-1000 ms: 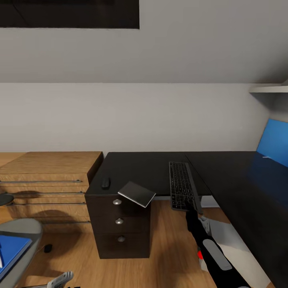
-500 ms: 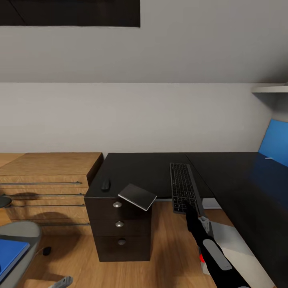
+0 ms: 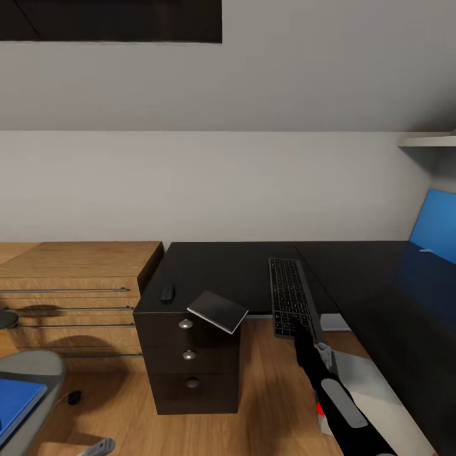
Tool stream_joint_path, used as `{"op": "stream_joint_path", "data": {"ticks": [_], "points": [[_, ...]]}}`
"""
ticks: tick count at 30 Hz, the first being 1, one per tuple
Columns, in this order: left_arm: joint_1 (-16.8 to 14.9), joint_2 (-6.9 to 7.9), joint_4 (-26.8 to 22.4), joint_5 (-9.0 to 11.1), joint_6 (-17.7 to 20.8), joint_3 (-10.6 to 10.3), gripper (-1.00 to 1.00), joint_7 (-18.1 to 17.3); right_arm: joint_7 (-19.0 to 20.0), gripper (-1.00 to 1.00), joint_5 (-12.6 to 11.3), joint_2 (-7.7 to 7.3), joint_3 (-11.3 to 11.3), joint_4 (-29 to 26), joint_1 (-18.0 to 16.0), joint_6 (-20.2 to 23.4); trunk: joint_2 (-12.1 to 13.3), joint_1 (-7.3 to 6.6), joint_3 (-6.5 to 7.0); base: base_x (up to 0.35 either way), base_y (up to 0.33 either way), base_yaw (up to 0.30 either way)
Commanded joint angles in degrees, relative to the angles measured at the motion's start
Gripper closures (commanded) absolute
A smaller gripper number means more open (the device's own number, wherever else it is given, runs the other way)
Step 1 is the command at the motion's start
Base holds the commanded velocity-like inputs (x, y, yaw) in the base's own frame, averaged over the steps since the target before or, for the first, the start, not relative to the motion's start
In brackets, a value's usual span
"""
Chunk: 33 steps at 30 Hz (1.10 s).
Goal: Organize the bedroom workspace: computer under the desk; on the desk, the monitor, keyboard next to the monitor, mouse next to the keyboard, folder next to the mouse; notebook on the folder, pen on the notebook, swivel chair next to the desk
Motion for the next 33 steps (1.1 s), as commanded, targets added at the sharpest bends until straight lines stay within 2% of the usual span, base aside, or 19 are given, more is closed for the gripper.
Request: {"op": "stream_joint_path", "data": {"ticks": [1, 5, 6, 16, 33], "points": [[0.0, 0.00, -0.1, 0.4, 0.3, 0.1, -1.00, 0.2, 0.2, -1.00, -0.6, -0.07, 0.3, 0.0, 0.0, -0.1, 0.0, 0.00, -0.05, 0.000, 0.000, 0.000], [0.0, 0.00, -0.1, 0.4, 0.3, 0.1, -1.00, 0.3, 0.1, -1.00, -0.6, -0.06, 0.3, 0.0, 0.0, -0.1, 0.0, 0.00, -0.05, 0.000, 0.000, 0.000], [0.0, 0.00, -0.1, 0.5, 0.3, 0.1, -1.00, 0.3, 0.0, 1.00, -0.6, -0.07, 0.3, 0.0, 0.0, -0.1, 0.0, 0.00, -0.05, 0.000, 0.000, 0.000], [0.0, -0.01, -0.1, 0.5, 0.3, 0.1, -1.00, 0.4, -0.7, 1.00, -0.6, -0.12, 0.1, -0.1, 0.0, -0.1, 0.0, 0.00, -0.05, 0.000, 0.000, 0.000], [0.0, -0.09, -0.1, 0.4, 0.3, 0.2, -1.00, 0.4, -0.7, 1.00, -0.7, -0.27, 0.3, -0.6, 0.0, -0.1, 6.8, -3.74, 3.01, 0.000, 0.000, 0.000]]}}
